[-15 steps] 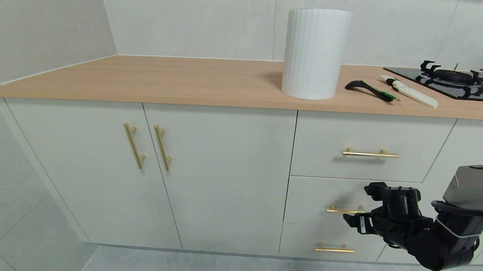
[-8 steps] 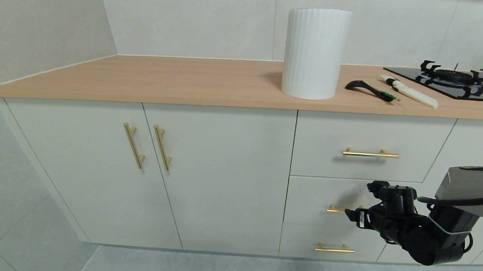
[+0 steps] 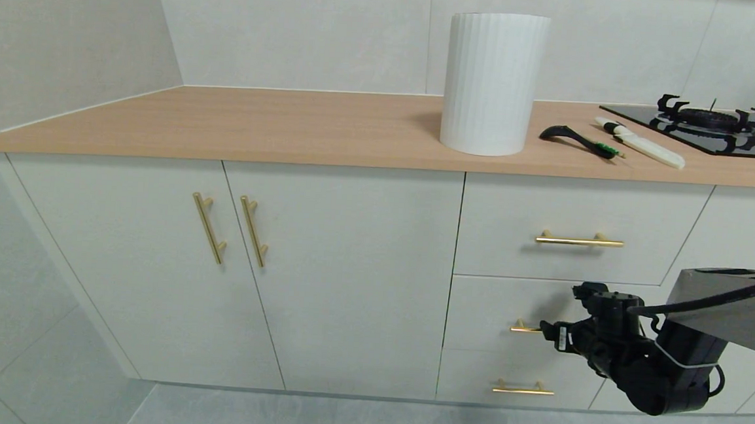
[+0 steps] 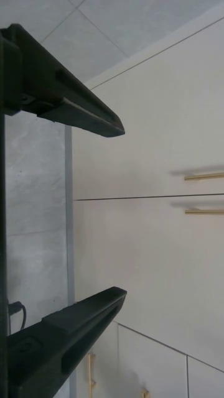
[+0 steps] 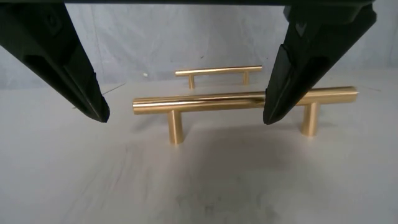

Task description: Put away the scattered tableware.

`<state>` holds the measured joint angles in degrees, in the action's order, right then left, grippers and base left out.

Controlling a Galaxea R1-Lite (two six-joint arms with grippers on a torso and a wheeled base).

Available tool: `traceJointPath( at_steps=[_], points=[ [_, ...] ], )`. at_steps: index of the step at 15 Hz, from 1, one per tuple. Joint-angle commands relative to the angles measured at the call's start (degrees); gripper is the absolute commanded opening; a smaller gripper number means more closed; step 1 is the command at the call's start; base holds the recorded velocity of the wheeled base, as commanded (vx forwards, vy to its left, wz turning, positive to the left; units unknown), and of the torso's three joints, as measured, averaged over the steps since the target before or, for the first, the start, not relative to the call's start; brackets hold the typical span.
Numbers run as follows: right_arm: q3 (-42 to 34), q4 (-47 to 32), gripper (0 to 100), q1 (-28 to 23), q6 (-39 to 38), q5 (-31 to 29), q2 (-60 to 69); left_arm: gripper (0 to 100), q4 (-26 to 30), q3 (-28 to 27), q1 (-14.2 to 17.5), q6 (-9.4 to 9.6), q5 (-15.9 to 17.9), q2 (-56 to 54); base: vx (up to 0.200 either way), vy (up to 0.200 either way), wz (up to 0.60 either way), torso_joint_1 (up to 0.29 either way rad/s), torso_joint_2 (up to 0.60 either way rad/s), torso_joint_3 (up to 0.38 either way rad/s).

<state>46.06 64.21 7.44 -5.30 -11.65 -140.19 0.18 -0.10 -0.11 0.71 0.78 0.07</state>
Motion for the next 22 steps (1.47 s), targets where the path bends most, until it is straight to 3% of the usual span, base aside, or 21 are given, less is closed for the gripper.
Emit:
traceJointPath(
  at_steps=[1, 19, 22],
  points=[
    [0.8, 0.0, 100, 0.0, 0.0, 0.0, -1.8, 100, 0.0, 0.0, 0.0, 0.0, 0.0, 0.0, 0.0, 0.0, 0.0, 0.0, 0.0, 0.0],
    [-0.9, -0.6, 100, 0.1, 1.0, 0.1, -2.3, 100, 0.0, 0.0, 0.0, 0.0, 0.0, 0.0, 0.0, 0.0, 0.0, 0.0, 0.0, 0.0],
    [-3.3, -6.6, 100, 0.3, 1.1, 1.1, 3.6, 100, 0.0, 0.0, 0.0, 0.0, 0.0, 0.0, 0.0, 0.0, 0.0, 0.0, 0.0, 0.0]
  ],
)
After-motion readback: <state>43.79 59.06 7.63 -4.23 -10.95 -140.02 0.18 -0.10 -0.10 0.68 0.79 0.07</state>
